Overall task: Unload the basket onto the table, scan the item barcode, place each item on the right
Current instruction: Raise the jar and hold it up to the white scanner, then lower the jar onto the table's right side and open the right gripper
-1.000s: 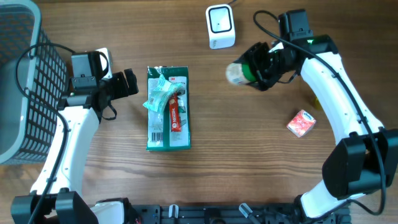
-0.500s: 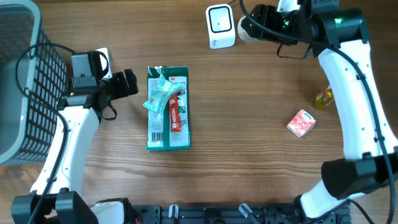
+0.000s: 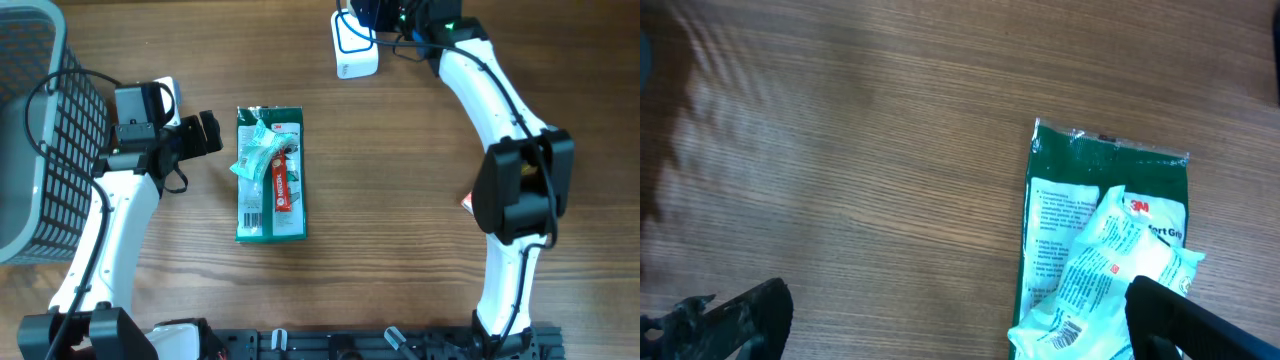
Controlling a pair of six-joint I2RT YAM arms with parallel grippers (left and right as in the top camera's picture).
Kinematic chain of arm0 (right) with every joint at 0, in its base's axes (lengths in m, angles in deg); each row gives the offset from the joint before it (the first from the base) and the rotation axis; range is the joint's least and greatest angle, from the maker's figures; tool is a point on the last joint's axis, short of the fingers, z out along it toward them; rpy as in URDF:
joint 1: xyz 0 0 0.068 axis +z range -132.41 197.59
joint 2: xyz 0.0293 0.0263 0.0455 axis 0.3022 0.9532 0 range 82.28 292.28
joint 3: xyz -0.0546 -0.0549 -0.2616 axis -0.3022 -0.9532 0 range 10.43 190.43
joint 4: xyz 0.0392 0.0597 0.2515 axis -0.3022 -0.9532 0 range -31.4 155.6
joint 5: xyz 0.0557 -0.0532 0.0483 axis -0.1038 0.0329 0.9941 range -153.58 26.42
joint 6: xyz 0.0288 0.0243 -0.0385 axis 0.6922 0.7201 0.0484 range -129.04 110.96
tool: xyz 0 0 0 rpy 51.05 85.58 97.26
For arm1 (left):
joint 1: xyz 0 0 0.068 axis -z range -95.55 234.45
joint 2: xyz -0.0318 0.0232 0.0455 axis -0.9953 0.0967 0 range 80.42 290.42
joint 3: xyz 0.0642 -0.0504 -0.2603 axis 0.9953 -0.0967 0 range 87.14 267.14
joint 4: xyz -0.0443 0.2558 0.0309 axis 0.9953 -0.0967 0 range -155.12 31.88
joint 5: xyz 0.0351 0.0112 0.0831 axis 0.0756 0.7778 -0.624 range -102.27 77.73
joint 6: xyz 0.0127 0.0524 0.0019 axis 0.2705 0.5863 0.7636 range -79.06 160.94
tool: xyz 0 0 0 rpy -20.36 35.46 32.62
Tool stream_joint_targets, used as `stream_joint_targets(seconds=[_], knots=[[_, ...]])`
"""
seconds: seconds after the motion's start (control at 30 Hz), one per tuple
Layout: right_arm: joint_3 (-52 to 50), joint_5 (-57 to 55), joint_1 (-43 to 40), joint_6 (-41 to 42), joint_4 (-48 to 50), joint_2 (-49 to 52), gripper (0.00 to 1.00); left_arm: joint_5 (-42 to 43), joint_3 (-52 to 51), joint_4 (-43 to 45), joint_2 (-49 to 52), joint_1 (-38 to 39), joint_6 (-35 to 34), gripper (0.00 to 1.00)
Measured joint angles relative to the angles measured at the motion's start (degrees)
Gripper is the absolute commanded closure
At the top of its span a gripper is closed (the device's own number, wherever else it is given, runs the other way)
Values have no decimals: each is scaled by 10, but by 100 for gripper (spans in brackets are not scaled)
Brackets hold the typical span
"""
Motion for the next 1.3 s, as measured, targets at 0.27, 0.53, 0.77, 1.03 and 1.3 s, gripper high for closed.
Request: stream_joint_targets(seconds=[0.27,0.53,0.77,1.03,1.3], knots=[[0,-74,9,-18,132,45,96,0,0,0,0,0,0,0],[0,-112,46,-28,179,89,90,0,0,0,0,0,0,0],[0,-118,44,-23,211,108,90,0,0,0,0,0,0,0],[0,-119,44,-21,225,106,96,0,0,0,0,0,0,0],[-7,-124,33,-21,-76,-113,95,0,0,0,0,0,0,0]])
